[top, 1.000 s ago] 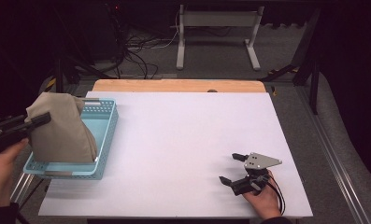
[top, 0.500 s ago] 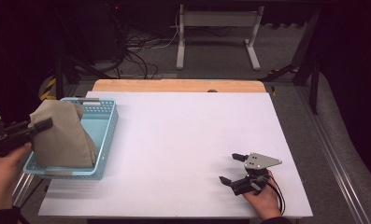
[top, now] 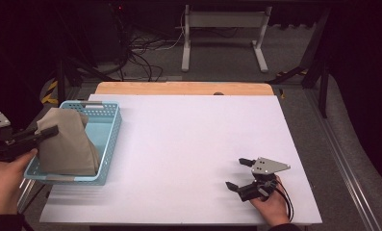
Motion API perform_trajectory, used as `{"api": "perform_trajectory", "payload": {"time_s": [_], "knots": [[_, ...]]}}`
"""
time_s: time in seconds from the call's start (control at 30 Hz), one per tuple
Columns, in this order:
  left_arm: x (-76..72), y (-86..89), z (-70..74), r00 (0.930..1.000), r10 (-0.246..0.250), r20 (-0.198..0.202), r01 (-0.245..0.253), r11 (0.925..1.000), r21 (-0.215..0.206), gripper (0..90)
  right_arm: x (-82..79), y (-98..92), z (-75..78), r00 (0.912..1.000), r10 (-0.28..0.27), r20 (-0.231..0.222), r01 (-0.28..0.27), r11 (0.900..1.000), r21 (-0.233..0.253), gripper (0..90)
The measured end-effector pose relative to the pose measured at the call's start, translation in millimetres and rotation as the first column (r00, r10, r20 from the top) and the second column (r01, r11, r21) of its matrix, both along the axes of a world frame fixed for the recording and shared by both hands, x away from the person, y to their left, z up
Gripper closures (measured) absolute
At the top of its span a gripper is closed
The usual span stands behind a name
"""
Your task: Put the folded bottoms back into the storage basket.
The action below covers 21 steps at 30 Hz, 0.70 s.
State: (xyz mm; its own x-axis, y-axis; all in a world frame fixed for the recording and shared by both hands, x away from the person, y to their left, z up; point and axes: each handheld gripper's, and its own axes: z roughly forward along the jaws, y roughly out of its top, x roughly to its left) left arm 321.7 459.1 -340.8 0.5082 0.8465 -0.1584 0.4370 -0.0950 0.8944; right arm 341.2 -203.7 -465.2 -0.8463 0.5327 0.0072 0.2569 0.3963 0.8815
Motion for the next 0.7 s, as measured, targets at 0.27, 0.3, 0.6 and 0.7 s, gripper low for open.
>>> {"api": "perform_trajectory", "payload": {"time_s": [0.27, 0.3, 0.6, 0.7], "knots": [[11.4, 0.5, -9.2, 0.9995, -0.011, -0.029, 0.011, 0.9999, 0.005, 74.6, 0.0, 0.0, 0.0, 1.0, 0.0, 0.0, 0.0, 1.0, 0.0, 3.4], [12.4, 0.2, -10.0, 0.9995, -0.013, -0.03, 0.013, 0.9999, 0.007, 74.6, 0.0, 0.1, -0.1, 1.0, 0.001, 0.0, -0.001, 1.0, -0.001, 3.4], [30.7, -2.9, -16.8, 0.9983, -0.028, -0.051, 0.028, 0.9994, 0.017, 74.4, -0.1, 0.6, -0.2, 1.0, 0.002, -0.001, -0.002, 1.0, -0.002, 3.5], [40.0, -4.0, -21.7, 0.997, -0.033, -0.07, 0.034, 0.9993, 0.013, 74.4, -0.1, 0.5, -0.2, 1.0, 0.002, -0.001, -0.002, 1.0, -0.002, 3.5]]}}
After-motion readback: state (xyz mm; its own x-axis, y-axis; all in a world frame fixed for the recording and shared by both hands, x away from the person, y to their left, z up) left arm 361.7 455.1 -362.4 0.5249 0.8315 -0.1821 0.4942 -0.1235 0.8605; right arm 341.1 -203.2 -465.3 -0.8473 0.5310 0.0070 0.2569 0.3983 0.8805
